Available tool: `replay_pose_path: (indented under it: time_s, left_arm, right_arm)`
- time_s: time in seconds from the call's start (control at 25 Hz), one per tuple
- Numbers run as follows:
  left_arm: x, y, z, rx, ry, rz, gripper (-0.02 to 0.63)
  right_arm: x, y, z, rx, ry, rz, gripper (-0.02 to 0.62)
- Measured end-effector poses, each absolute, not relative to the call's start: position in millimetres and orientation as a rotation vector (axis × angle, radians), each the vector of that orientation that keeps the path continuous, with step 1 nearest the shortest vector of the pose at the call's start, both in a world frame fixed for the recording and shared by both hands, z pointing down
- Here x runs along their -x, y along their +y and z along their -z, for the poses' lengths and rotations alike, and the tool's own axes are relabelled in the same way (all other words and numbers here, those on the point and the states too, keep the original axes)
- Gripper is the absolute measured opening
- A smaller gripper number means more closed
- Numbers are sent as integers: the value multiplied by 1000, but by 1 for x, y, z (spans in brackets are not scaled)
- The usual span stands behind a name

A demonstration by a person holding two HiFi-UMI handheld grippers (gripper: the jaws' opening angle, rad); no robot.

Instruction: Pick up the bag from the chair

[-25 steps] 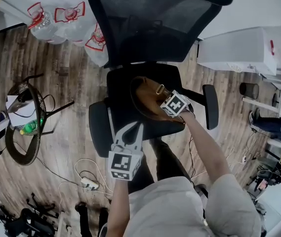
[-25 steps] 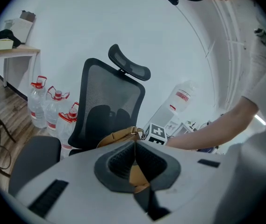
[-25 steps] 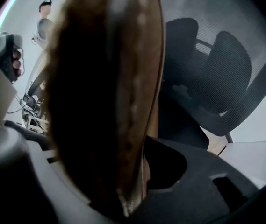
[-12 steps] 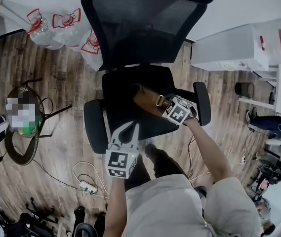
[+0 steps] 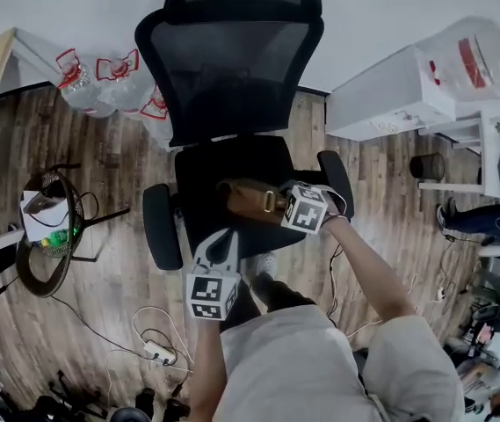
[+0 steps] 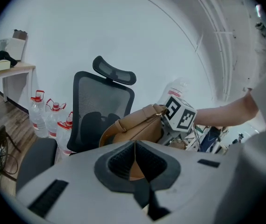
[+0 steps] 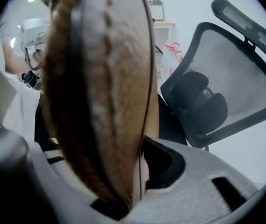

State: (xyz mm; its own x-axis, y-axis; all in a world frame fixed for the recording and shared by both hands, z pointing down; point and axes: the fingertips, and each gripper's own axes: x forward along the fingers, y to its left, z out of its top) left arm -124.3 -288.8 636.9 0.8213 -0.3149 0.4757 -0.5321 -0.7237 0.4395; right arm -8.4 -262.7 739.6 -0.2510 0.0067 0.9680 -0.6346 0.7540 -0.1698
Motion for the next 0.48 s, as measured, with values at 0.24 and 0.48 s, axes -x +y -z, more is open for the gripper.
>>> replay_pose_path:
  time_s: [0.24,0.48]
  left_arm:
    - [124,-252,-620,-2477,-657,-517,6]
    - [110,-214,-580,-2578,-670,-543,6]
  right_arm:
    - [17,-233,-700,-449,-1742,-583,141]
    - [16,-198,-660,-481,-1789,-554,141]
